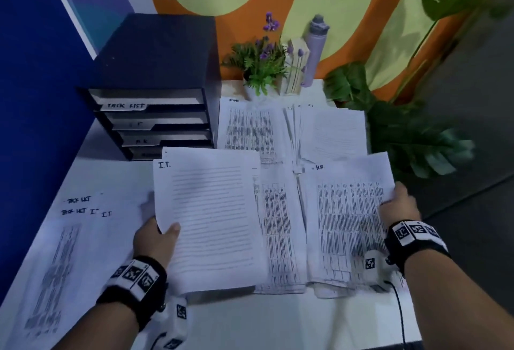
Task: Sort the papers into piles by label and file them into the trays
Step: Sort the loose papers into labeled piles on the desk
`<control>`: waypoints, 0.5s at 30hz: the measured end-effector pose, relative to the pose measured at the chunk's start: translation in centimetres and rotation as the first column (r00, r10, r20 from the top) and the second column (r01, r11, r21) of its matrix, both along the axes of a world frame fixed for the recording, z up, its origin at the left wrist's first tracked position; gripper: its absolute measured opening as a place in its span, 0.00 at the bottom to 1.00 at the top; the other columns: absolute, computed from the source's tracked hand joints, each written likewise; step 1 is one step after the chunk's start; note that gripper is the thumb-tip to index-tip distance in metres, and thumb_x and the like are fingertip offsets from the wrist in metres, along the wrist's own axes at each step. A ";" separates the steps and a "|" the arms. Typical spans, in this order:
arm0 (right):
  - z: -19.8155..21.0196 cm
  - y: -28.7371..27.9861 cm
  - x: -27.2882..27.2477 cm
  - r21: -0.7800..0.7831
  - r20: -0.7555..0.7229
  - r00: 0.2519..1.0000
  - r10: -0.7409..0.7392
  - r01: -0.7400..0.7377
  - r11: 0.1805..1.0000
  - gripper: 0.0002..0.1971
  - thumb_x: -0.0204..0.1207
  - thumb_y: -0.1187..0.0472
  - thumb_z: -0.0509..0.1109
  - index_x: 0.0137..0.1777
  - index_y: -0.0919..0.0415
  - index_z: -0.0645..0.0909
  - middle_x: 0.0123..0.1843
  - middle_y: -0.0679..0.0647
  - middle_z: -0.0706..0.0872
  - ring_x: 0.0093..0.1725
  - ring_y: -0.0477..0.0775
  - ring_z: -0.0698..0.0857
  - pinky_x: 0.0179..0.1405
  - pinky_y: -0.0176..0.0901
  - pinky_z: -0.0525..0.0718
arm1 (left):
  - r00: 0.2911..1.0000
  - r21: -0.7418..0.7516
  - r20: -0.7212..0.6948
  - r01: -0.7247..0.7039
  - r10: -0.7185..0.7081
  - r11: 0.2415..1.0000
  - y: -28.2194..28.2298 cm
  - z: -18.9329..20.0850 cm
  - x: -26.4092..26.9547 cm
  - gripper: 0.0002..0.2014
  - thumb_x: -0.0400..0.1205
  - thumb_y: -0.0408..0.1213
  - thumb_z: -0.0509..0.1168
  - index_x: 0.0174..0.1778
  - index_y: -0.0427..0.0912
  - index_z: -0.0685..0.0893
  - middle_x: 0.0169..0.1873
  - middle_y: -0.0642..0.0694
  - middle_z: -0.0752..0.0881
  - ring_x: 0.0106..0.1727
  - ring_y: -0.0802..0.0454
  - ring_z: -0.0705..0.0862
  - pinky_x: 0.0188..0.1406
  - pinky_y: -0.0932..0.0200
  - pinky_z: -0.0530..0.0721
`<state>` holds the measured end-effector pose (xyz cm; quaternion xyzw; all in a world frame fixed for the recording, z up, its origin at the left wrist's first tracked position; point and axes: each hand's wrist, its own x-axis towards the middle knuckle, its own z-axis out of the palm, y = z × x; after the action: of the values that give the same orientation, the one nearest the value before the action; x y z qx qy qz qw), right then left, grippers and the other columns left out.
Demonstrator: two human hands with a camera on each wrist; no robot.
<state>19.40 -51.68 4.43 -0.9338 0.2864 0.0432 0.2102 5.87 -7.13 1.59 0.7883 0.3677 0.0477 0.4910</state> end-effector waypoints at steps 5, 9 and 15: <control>-0.3 3.6 1.1 -0.011 0.117 0.965 0.233 -0.234 0.972 0.30 0.77 0.60 0.70 0.79 0.55 0.67 0.76 0.64 0.67 0.73 0.68 0.69 0.71 0.63 0.68 | 1.000 -0.129 0.005 0.007 -0.006 0.992 -3.5 -0.8 1.6 0.11 0.79 0.32 0.72 0.56 0.37 0.86 0.48 0.43 0.88 0.50 0.43 0.86 0.53 0.56 0.80; -1.6 9.9 -0.6 0.683 0.103 0.913 0.396 -0.354 0.638 0.21 0.78 0.51 0.73 0.69 0.55 0.78 0.67 0.55 0.84 0.63 0.52 0.83 0.70 0.53 0.78 | 1.000 -0.180 -0.001 0.010 -0.011 0.984 -5.7 -1.0 2.7 0.13 0.74 0.36 0.77 0.51 0.39 0.86 0.45 0.44 0.89 0.46 0.45 0.88 0.48 0.56 0.83; -4.6 14.0 -2.3 0.830 0.197 0.952 0.236 -0.290 0.477 0.23 0.66 0.60 0.75 0.63 0.48 0.79 0.56 0.51 0.91 0.59 0.56 0.88 0.63 0.61 0.84 | 1.000 -0.261 0.006 -0.020 0.022 0.965 -7.1 -1.4 3.3 0.16 0.74 0.47 0.77 0.54 0.45 0.87 0.48 0.49 0.90 0.50 0.48 0.88 0.57 0.53 0.85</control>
<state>17.11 -37.70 -0.15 -0.7446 0.0762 0.1832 0.6373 9.20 -14.28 0.22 0.7126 0.3769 0.0075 0.5917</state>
